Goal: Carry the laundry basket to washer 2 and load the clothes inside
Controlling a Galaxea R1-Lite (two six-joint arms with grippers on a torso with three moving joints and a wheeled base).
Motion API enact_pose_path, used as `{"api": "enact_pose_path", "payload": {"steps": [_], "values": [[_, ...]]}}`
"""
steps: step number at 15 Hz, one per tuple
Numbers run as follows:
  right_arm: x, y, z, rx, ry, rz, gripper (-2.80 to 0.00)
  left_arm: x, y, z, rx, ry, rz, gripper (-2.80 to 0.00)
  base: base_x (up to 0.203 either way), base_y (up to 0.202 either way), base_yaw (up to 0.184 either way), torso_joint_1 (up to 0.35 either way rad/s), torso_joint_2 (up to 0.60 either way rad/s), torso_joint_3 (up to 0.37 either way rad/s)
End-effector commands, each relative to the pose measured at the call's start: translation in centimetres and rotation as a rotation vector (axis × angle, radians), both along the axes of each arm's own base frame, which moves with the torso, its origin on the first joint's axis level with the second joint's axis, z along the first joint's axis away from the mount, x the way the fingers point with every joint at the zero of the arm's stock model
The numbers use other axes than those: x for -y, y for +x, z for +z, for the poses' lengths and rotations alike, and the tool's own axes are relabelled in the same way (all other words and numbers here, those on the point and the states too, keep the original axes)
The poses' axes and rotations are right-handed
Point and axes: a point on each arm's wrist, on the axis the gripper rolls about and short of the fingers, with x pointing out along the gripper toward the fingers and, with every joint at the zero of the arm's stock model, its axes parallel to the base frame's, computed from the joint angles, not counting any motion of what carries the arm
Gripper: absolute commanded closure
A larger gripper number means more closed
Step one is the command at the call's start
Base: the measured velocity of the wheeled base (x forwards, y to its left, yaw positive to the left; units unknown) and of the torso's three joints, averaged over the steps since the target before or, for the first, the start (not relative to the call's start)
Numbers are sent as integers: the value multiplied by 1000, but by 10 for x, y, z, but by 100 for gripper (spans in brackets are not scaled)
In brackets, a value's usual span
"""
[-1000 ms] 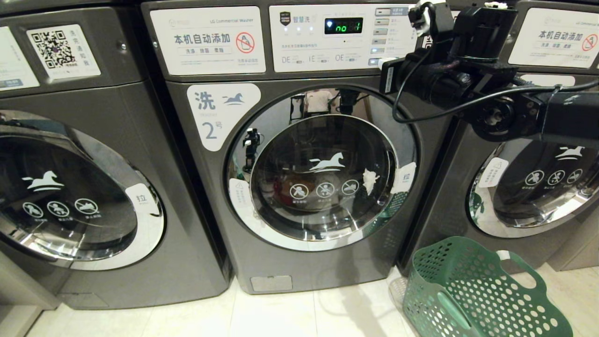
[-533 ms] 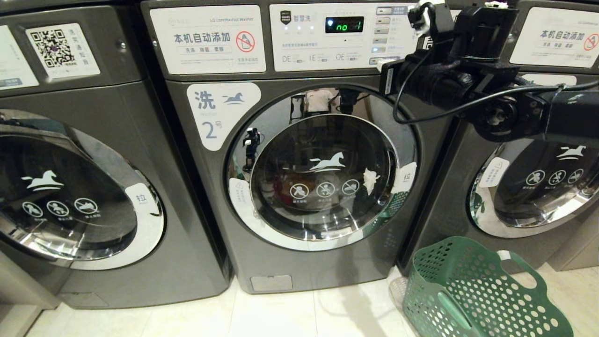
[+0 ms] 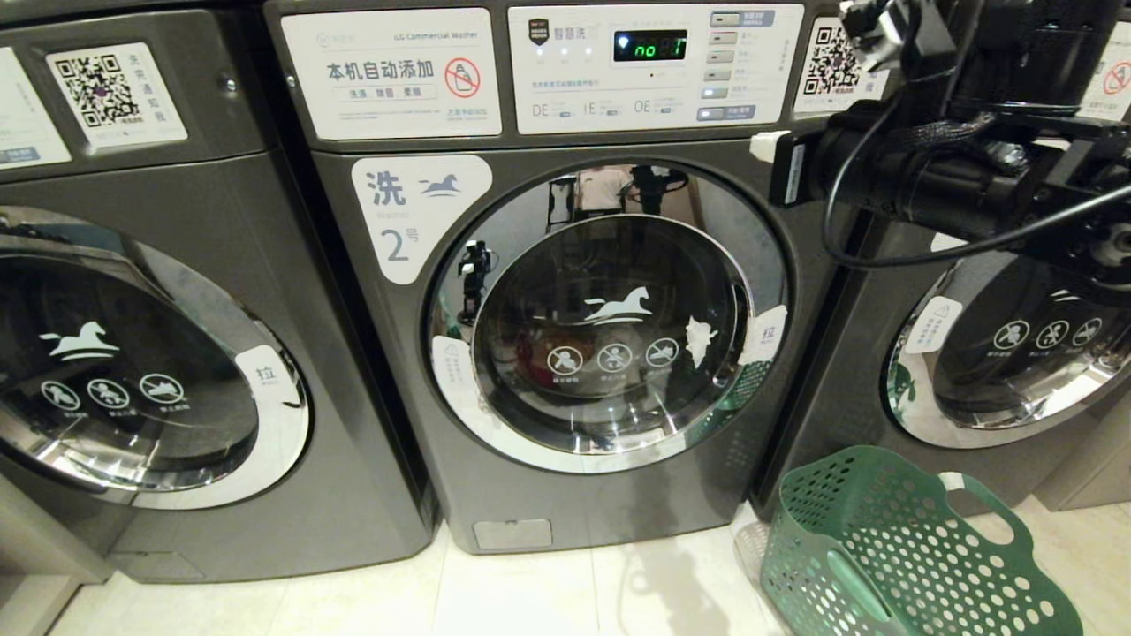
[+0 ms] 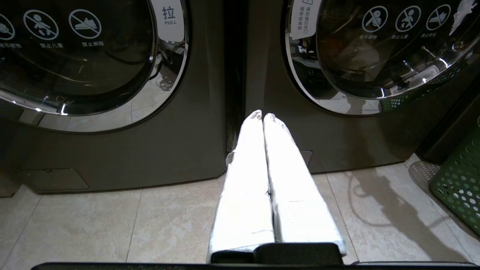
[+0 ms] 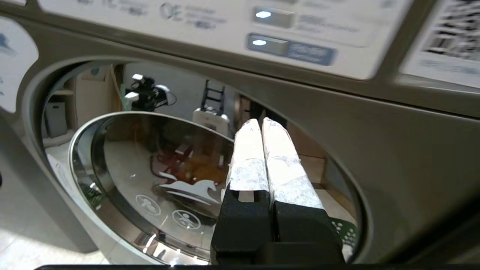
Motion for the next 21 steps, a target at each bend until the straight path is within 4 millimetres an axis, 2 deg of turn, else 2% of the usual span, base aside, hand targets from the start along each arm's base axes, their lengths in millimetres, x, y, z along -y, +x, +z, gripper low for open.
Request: {"api": "enact_pose_path", "payload": {"steps": [1,5,7,9,13,17,18,21], "values": [[8,-18,15,39,25,-3,0,0,0,-2,-6,0,0,0,0,0,0,0,0,0],[5,-10,10,21,31,-9,0,0,0,-2,-5,-4,-1,0,0,0,0,0,0,0],[9,-17,4,-11,17,-38,0,0,0,-2,-5,-4,-1,0,0,0,0,0,0,0],[17,-31,-16,-107,-20,-69,0,0,0,-2,-5,-4,-1,0,0,0,0,0,0,0],[39,-74,-78,-318,-100,-155,0,0,0,-2,-3,-27,-1,0,0,0,0,0,0,0],[74,-120,-103,-389,-44,-268,0,0,0,-2,-3,-27,-1,0,0,0,0,0,0,0],[83,-135,-111,-407,-23,-263,0,0,0,-2,-3,-27,-1,0,0,0,0,0,0,0],[105,-193,-152,-473,12,-162,0,0,0,-2,-3,-27,-1,0,0,0,0,0,0,0]]}}
